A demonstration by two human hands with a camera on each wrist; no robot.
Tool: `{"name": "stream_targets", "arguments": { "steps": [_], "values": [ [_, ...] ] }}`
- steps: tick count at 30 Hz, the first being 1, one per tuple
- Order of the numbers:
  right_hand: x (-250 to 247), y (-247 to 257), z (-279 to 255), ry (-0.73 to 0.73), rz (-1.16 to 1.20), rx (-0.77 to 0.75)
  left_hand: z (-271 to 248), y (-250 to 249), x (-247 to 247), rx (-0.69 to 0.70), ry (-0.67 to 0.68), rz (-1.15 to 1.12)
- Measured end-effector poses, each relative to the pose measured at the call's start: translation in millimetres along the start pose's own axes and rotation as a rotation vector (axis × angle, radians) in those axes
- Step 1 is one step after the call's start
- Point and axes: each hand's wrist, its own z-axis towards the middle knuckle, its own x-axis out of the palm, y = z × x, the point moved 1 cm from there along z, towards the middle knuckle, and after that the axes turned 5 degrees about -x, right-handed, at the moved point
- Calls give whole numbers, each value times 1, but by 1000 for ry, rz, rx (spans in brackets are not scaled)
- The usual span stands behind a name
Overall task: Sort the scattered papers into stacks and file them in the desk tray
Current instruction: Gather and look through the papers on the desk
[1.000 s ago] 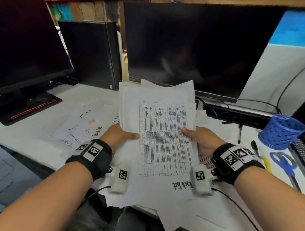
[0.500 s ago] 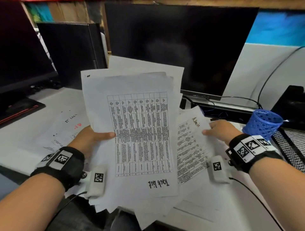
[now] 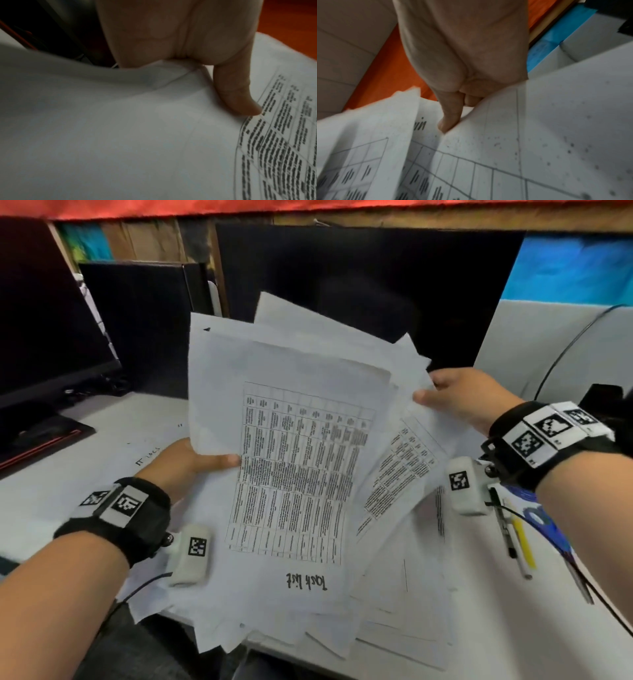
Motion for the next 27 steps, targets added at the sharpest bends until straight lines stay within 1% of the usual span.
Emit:
{"name": "stream_targets", "arguments": {
  "steps": [2,4,7,10,13,14,16,18,20,22,25,26,27],
  "values": [
    [0,12,5,20,-5,-32,5,-3,4,-5,7,36],
    [0,25,7,71,-16,-68,10,-6,14,-13,18,40],
    [6,48,9,123,-61,-101,16,-9,29,8,-4,86],
    [13,62,12,110,-20,-125,19,-12,38,39,-22,198],
    [12,64,14,34,19,-168,21,-12,38,51,-75,171],
    [8,61,14,-7,59,-159,19,-13,35,62,-101,137],
    [-5,46,11,-64,191,-70,15,-12,26,62,-158,37],
    [-17,26,1,-52,332,10,10,-11,18,80,-201,-58],
    [-22,7,-11,-5,455,57,4,-12,16,109,-218,-110],
    [-10,-3,-25,87,527,111,1,-15,19,137,-224,-164],
    [29,0,-43,222,503,181,1,-25,35,165,-209,-189],
    [41,5,-46,223,513,177,1,-28,42,176,-202,-196],
    [49,9,-46,180,532,154,2,-33,49,196,-199,-213]
  ]
}}
